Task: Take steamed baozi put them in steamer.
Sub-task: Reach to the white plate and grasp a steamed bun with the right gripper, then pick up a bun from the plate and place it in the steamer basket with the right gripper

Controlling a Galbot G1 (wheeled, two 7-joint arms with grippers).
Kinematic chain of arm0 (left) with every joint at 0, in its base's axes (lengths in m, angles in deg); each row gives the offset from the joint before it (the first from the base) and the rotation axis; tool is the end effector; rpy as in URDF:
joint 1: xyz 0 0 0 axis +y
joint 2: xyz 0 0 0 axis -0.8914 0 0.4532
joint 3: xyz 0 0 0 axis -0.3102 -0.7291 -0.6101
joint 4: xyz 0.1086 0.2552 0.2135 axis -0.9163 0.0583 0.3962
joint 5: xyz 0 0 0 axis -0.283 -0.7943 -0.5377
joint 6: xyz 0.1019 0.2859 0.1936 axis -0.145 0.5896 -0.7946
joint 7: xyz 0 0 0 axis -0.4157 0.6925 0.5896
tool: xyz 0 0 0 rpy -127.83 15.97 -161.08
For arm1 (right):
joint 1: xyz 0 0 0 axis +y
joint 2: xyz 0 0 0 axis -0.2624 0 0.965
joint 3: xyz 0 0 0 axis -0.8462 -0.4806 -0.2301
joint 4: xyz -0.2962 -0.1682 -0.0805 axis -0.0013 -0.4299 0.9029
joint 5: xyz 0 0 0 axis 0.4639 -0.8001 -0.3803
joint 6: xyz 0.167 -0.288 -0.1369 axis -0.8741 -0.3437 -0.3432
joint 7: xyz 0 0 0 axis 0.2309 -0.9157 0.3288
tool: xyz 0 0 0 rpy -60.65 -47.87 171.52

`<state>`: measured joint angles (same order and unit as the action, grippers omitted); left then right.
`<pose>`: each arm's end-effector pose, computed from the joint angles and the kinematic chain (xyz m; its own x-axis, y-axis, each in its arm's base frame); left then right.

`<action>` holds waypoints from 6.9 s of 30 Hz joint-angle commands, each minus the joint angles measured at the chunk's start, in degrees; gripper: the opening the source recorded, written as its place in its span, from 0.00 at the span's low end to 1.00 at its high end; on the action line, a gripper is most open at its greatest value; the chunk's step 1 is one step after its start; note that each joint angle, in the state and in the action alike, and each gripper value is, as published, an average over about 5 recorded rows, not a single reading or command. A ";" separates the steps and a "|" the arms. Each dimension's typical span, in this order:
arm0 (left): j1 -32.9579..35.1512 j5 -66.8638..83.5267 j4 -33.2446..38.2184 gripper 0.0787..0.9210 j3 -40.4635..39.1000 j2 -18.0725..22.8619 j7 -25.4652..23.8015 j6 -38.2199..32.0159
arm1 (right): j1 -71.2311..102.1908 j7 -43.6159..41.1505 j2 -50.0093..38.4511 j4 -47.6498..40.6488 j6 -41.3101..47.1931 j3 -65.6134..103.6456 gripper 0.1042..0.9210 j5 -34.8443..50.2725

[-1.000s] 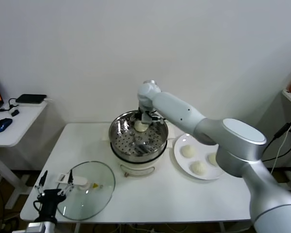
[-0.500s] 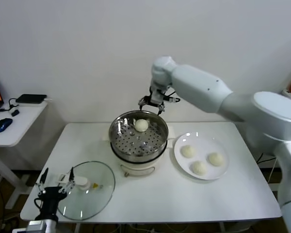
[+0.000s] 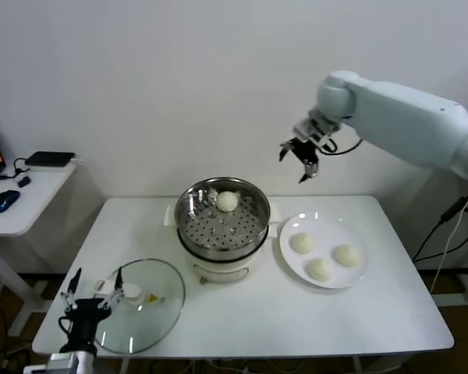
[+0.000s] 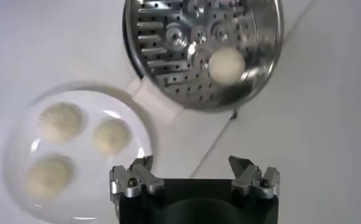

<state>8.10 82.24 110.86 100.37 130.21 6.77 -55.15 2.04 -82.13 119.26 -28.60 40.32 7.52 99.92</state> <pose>0.1486 0.0943 -0.3288 -0.9894 -0.1447 0.0139 -0.1399 0.9738 0.1793 0.6214 -0.0528 0.0304 -0.2743 -0.1807 0.9445 -0.8489 -0.4159 -0.3261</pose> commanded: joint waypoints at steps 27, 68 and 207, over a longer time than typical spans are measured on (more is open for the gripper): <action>0.08 1.28 0.87 0.88 0.59 0.34 -0.03 0.82 | 26.67 4.97 2.47 -11.34 16.19 8.70 0.88 -2.37; 0.13 1.19 -0.29 0.88 0.45 -0.01 -0.01 0.37 | 35.11 7.30 7.59 -20.99 13.95 20.03 0.88 -9.99; 2.97 3.08 2.35 0.88 1.79 -1.17 0.72 -1.60 | 20.76 7.75 32.91 -22.23 19.92 11.50 0.88 11.10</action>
<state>11.16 85.26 113.26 102.12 129.05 7.51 -56.73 23.01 -74.27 152.45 -51.22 60.28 18.72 111.15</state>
